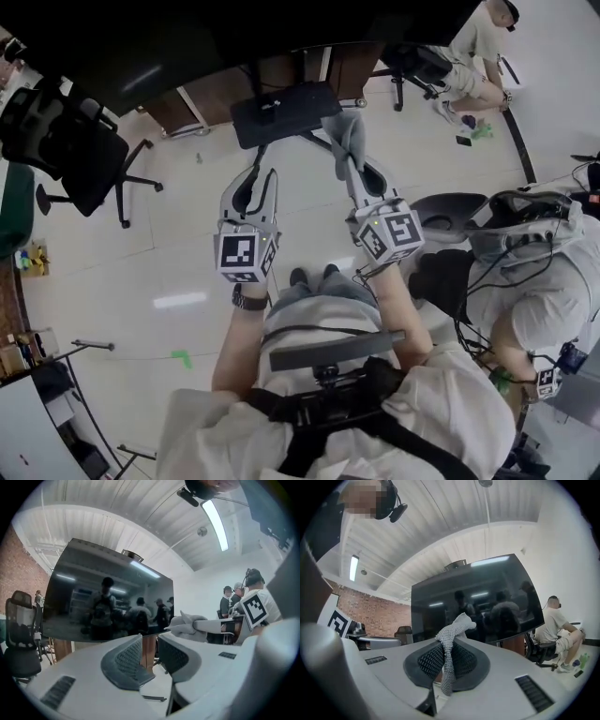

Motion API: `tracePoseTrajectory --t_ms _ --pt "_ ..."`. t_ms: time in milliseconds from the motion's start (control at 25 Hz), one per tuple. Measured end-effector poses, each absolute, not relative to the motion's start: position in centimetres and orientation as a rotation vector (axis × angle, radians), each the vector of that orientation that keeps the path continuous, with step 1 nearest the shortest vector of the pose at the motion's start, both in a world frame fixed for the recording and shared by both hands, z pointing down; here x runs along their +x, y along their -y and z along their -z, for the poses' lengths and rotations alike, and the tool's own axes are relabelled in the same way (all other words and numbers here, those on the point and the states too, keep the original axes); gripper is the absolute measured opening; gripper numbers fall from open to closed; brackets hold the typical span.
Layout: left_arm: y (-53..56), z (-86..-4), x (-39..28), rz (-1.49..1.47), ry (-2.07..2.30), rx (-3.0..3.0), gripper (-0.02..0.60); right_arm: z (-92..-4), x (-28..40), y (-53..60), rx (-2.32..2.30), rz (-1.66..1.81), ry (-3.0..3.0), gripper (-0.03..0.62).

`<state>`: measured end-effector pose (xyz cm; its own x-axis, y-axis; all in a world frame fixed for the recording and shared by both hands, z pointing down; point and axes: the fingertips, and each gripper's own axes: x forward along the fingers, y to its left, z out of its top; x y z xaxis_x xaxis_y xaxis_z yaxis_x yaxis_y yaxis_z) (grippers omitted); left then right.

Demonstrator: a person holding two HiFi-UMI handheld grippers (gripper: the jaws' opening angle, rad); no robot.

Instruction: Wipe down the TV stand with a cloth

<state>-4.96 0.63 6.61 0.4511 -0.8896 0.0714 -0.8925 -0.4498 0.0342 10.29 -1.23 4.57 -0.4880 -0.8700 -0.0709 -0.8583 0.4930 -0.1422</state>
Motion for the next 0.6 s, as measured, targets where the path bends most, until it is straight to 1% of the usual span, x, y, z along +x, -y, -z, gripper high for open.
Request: tracePoseTrajectory --t_ms 280,480,600 --pt "-2.6 -6.3 -2.5 -0.038 1.6 2.616 0.13 -4.9 11.2 -1.3 -1.496 0.125 -2.639 0.024" --pt "-2.4 -5.3 0.4 -0.014 1.602 2.61 0.13 -4.5 13.8 -0.9 -1.467 0.145 -2.651 0.024" --pt "-1.3 -4.9 0.6 -0.01 1.589 2.617 0.13 -4.4 13.7 0.2 -1.468 0.154 -2.656 0.025"
